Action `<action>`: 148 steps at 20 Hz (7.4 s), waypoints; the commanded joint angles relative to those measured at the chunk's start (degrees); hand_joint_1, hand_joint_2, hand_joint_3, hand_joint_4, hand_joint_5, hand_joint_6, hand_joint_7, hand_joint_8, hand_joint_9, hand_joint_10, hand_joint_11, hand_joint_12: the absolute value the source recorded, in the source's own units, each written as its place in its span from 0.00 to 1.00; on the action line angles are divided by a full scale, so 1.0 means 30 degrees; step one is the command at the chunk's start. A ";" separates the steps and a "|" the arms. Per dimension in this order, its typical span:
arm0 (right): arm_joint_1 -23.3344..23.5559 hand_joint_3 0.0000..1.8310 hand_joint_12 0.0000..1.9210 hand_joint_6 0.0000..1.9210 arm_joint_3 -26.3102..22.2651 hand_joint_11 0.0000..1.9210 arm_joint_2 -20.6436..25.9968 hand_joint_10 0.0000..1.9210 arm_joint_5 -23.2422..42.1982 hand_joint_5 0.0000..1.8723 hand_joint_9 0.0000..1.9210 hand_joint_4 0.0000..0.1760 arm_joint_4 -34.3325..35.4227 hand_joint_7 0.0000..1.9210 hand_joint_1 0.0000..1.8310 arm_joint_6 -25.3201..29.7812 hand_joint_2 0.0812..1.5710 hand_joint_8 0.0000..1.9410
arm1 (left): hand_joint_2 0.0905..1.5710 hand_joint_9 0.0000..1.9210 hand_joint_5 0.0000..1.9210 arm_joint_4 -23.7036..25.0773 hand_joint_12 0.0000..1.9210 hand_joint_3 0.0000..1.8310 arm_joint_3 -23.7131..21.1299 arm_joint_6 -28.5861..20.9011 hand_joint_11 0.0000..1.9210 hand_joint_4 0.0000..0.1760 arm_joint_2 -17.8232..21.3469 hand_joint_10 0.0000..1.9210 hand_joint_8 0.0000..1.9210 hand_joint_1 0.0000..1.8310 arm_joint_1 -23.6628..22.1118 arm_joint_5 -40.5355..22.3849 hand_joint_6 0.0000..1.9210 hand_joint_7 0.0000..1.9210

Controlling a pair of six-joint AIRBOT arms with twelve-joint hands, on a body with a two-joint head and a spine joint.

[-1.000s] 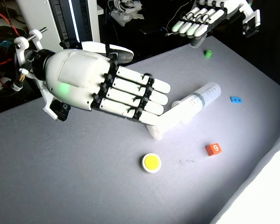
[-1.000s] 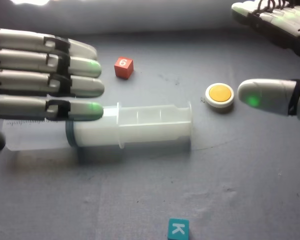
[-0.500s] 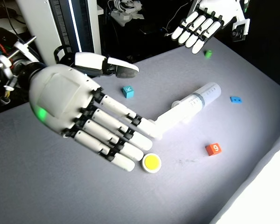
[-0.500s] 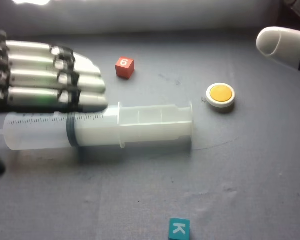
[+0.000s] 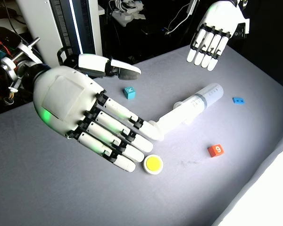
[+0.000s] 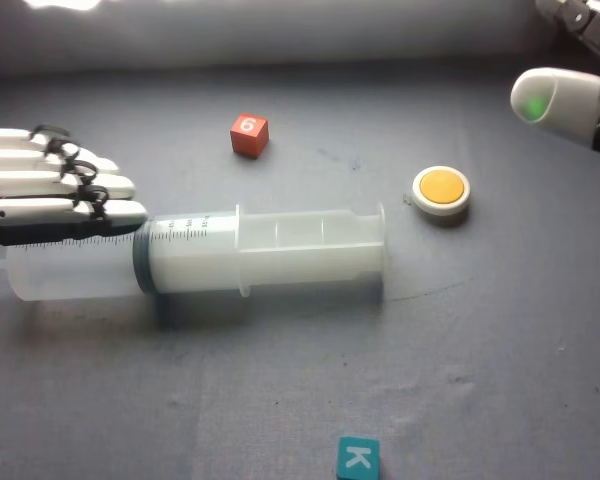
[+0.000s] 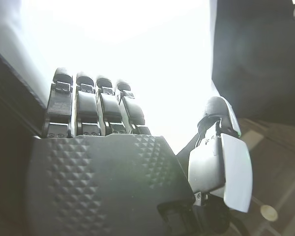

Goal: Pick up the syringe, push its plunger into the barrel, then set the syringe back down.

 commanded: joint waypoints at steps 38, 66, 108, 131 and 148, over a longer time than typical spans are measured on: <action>0.1620 0.00 0.00 0.00 -0.0200 0.00 -0.0891 0.00 -0.1924 0.03 0.00 0.00 0.0527 0.02 0.00 -0.1779 0.73 0.00 | 0.61 0.01 0.00 -0.4502 0.20 0.00 -0.3738 -0.1302 0.00 0.00 -0.2824 0.00 0.00 0.60 -0.2057 1.6753 0.00 0.00; -0.0877 0.00 0.00 0.00 -0.0817 0.00 -0.1810 0.00 0.4551 0.02 0.00 0.00 0.1406 0.01 0.00 0.9553 0.72 0.00 | 0.62 0.02 0.02 -0.5571 0.23 0.00 -0.0572 -0.1970 0.00 0.00 -0.7983 0.00 0.00 0.63 -0.1864 2.2291 0.00 0.01; -0.0443 0.00 0.01 0.00 -0.1145 0.02 -0.2312 0.01 0.4012 0.08 0.04 0.00 0.1046 0.06 0.00 0.9597 0.73 0.00 | 0.69 0.48 0.52 -0.5571 0.66 0.00 0.1290 -0.2663 0.27 0.17 -0.9729 0.38 0.51 0.66 -0.0951 2.1860 0.50 0.53; -0.0258 0.00 0.03 0.01 -0.0395 0.02 -0.4350 0.00 0.7192 0.10 0.05 0.00 0.4007 0.08 0.00 1.1161 0.74 0.00 | 0.70 0.47 0.49 -0.3560 0.63 0.00 0.2461 -0.2638 0.28 0.00 -0.6335 0.39 0.58 0.66 -0.4103 1.2251 0.51 0.51; 0.1488 0.00 0.06 0.00 -0.2431 0.00 -0.5799 0.00 0.7666 0.08 0.05 0.00 0.7697 0.06 0.00 0.9702 0.73 0.00 | 0.68 0.51 0.50 -0.5359 0.60 0.00 0.3386 -0.2659 0.28 0.00 -0.5674 0.31 0.50 0.67 -0.5610 1.0680 0.49 0.55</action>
